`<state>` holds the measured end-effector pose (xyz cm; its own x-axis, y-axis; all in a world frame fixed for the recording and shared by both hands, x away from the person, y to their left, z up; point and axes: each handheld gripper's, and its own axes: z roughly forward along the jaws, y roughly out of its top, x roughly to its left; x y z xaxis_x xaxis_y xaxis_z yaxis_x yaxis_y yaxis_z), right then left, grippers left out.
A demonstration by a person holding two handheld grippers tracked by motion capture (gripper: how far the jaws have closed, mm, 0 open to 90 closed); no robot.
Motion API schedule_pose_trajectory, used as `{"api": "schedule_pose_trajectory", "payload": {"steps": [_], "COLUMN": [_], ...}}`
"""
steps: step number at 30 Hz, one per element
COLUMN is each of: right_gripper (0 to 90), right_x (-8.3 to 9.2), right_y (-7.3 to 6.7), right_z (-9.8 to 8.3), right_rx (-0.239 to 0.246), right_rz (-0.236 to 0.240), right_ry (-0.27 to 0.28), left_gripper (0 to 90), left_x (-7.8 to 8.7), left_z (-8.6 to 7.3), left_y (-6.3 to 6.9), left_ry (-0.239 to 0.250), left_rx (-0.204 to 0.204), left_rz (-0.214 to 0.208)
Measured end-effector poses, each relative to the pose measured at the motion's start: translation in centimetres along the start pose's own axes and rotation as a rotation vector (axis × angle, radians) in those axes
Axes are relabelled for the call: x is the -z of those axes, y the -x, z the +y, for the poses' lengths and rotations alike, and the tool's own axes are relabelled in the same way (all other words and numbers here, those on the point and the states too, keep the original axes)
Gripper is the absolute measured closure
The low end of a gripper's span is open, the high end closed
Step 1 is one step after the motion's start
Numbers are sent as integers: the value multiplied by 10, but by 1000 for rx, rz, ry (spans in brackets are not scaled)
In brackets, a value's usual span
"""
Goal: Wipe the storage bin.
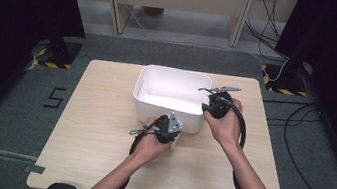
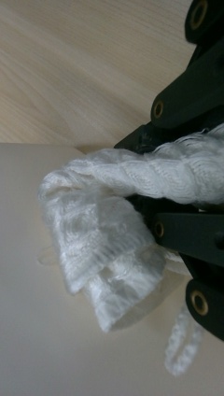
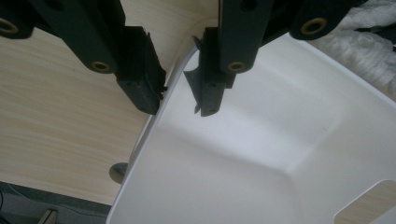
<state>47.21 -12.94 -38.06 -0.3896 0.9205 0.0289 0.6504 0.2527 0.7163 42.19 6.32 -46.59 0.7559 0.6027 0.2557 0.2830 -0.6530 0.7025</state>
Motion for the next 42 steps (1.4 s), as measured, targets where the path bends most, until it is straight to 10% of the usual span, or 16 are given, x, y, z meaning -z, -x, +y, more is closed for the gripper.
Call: {"api": "schedule_pose_trajectory", "payload": {"steps": [42], "right_gripper": [702], "right_x": [0], "right_y": [0], "right_z": [0], "right_rx": [-4], "right_rz": [-1], "right_ry": [0], "left_gripper": [743], "left_x": [3], "left_z": [15], "left_y": [7], "left_ry": [39], "left_rx": [5], "left_rz": [-8]}}
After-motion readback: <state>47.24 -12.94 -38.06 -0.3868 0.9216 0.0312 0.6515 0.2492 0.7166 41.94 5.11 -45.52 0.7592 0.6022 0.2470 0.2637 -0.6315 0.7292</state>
